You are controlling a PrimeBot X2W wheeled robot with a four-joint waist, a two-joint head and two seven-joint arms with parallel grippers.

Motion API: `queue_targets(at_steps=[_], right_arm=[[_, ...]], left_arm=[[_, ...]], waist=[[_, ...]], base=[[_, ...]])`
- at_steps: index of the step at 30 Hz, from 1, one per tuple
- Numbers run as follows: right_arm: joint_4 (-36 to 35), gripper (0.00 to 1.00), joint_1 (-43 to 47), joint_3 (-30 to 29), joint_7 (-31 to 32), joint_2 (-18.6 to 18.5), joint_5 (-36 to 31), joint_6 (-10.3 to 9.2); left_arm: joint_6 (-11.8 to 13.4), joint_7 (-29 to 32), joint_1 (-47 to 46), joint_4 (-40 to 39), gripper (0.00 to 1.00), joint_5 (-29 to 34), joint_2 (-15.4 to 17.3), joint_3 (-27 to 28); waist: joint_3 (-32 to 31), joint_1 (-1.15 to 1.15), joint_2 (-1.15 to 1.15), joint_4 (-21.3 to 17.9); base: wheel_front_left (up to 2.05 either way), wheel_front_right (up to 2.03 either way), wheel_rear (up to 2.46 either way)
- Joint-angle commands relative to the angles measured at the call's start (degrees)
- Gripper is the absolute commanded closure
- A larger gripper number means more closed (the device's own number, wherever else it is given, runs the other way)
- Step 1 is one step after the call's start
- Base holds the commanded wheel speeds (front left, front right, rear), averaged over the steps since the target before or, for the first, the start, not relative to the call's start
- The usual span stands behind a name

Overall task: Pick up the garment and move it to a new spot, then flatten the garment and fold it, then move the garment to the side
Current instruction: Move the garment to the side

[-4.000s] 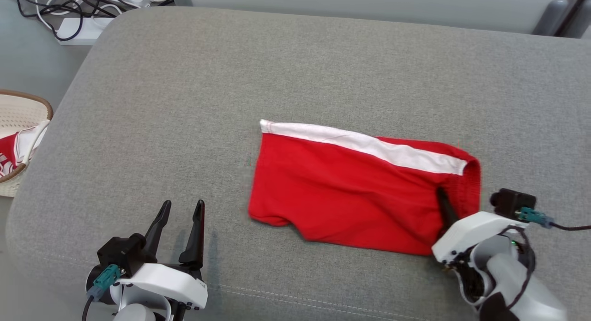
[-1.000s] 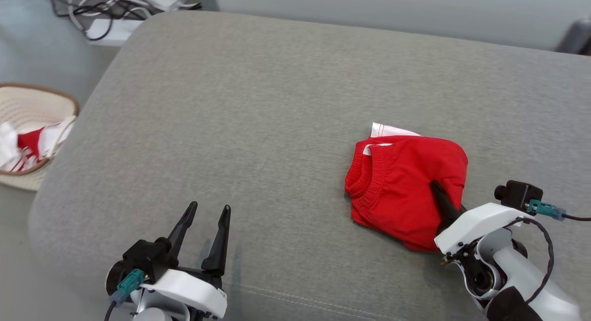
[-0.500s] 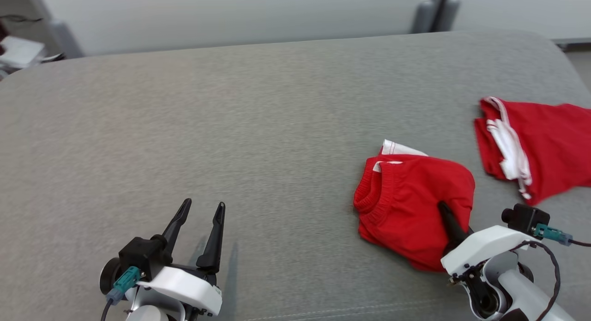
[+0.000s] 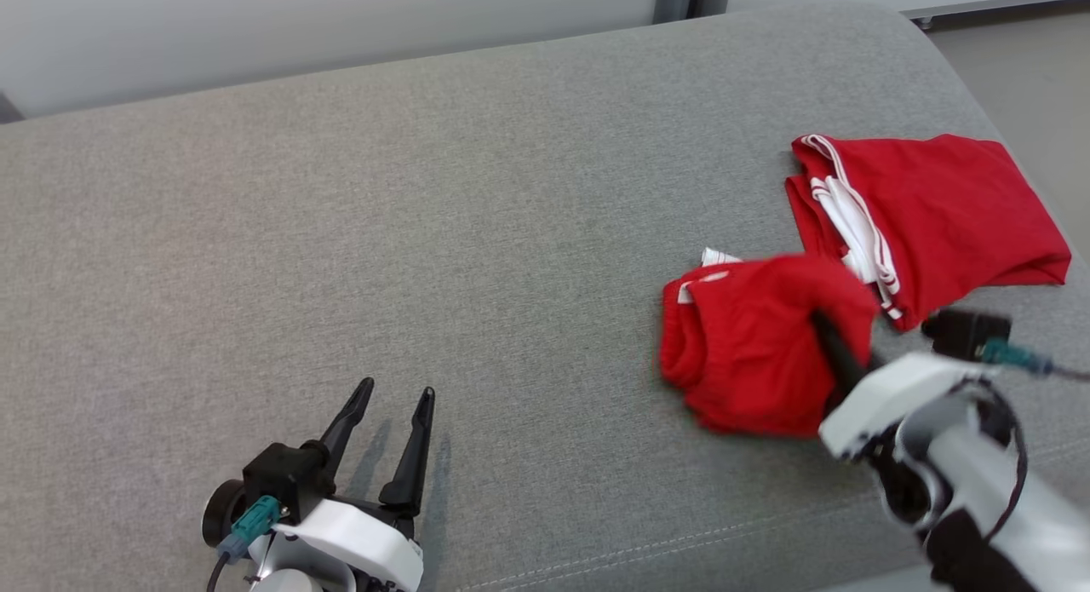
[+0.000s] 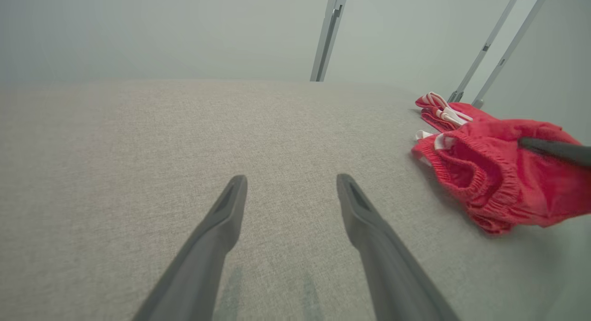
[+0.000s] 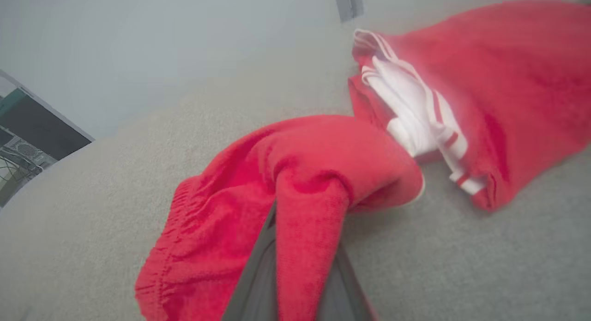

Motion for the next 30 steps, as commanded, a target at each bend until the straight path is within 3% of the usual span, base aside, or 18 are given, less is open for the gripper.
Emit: queue_targets(at_steps=[1,9,17,21,22,23,24,25,30], right_arm=[[-0.4,1.0,-3.4,0.5,-1.2,-1.4,-1.6,0.26],[4.0,1.0,-15.3,1.0,1.6,-6.4,-8.7,0.26],[12.8,1.0,-22.7,-1.2,6.0,-12.0,-11.7,0.26],[16.9,1.0,-24.7,-2.2,7.4,-13.1,-12.5,0.26],[18.2,0.84,-25.2,-2.1,7.8,-13.3,-13.0,0.26],[19.5,0.58,-25.6,-2.2,8.2,-13.6,-13.4,0.26],[20.9,0.2,-25.9,-2.4,8.4,-13.8,-13.7,0.26],[22.3,0.0,-26.2,-2.5,8.8,-14.0,-14.1,0.26],[26.9,0.0,-27.1,-4.4,8.2,-16.9,-15.8,0.26]], left_arm=[[-0.4,-0.3,-2.6,-1.1,0.0,-0.3,0.6,1.2],[-0.4,-0.3,-2.8,-0.5,0.0,-1.2,0.8,0.0],[-0.4,-0.3,-3.0,-0.5,0.0,-1.9,0.7,-1.2],[-0.4,-0.3,-3.5,-0.7,0.0,-2.1,0.9,-2.1],[-0.4,-0.3,-3.7,-0.8,0.0,-2.1,0.9,-2.3],[-0.4,-0.3,-3.9,-0.8,0.0,-2.2,0.9,-2.4],[-0.4,-0.3,-4.1,-0.9,0.0,-2.2,1.0,-2.6],[-0.4,-0.3,-4.3,-0.9,0.0,-2.3,1.0,-2.8],[-0.4,-0.3,-4.6,-1.0,0.0,-2.6,1.2,-3.2]], waist=[[0.5,0.0,0.0,0.6],[2.5,0.0,0.0,4.4],[4.6,0.0,0.0,9.0],[5.6,0.0,0.0,10.3],[5.9,0.0,0.0,10.5],[6.2,0.0,0.0,10.8],[6.4,0.0,0.0,11.1],[6.6,0.0,0.0,11.3],[6.9,0.0,0.0,11.6]], base=[[0.0,0.0,0.0],[0.0,0.0,0.0],[0.0,0.0,0.0],[0.0,0.0,0.0],[0.0,0.0,0.0],[0.0,0.0,0.0],[0.0,0.0,0.0],[0.0,0.0,0.0],[0.0,0.0,0.0]])
